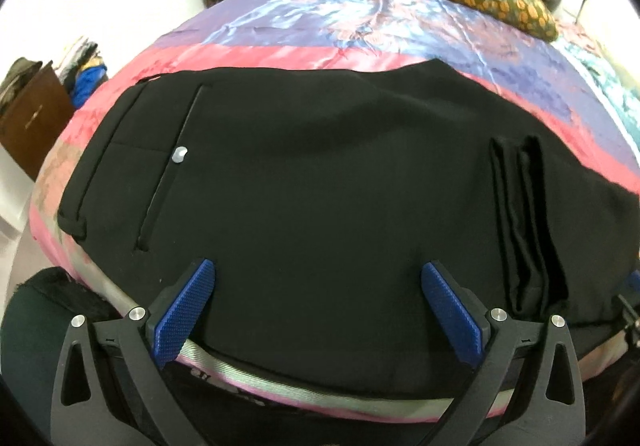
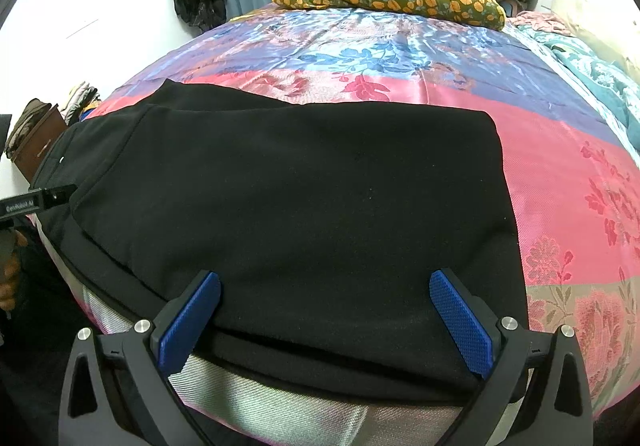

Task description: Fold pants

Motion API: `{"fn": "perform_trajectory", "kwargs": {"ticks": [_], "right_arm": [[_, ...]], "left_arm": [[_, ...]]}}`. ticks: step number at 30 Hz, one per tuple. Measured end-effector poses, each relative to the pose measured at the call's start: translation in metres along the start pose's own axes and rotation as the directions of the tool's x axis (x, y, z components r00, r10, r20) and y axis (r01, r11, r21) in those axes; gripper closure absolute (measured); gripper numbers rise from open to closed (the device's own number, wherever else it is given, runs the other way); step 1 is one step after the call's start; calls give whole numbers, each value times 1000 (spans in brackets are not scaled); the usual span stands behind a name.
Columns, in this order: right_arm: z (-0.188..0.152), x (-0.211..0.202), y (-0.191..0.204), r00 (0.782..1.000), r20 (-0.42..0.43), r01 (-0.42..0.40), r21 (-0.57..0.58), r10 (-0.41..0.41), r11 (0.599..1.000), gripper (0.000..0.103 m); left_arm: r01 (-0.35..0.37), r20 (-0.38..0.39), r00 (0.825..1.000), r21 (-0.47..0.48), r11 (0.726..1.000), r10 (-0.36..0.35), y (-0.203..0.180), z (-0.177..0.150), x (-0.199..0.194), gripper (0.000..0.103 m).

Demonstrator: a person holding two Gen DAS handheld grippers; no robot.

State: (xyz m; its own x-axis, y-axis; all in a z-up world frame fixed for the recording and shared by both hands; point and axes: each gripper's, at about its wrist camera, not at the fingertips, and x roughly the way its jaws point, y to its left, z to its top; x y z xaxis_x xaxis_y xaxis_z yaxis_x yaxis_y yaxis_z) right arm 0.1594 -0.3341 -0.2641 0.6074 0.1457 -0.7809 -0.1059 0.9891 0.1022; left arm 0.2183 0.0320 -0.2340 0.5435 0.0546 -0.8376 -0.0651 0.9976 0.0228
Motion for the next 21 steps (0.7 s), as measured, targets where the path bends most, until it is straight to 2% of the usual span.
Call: {"fn": "perform_trajectory", "kwargs": {"ticks": [8, 14, 21], "right_arm": [[3, -2, -2, 1000, -4, -7, 26, 8, 1000, 0], [5, -1, 2, 1000, -7, 20, 10, -20, 1000, 0], [8, 0, 3, 999, -39, 29, 11, -29, 1000, 0]], "left_arm": [[-6, -6, 1000, 13, 1000, 6, -2, -1, 0, 0], [-11, -17, 1000, 18, 1000, 12, -3, 0, 0, 0], [-30, -25, 999, 89, 996, 33, -8, -3, 0, 0]]}}
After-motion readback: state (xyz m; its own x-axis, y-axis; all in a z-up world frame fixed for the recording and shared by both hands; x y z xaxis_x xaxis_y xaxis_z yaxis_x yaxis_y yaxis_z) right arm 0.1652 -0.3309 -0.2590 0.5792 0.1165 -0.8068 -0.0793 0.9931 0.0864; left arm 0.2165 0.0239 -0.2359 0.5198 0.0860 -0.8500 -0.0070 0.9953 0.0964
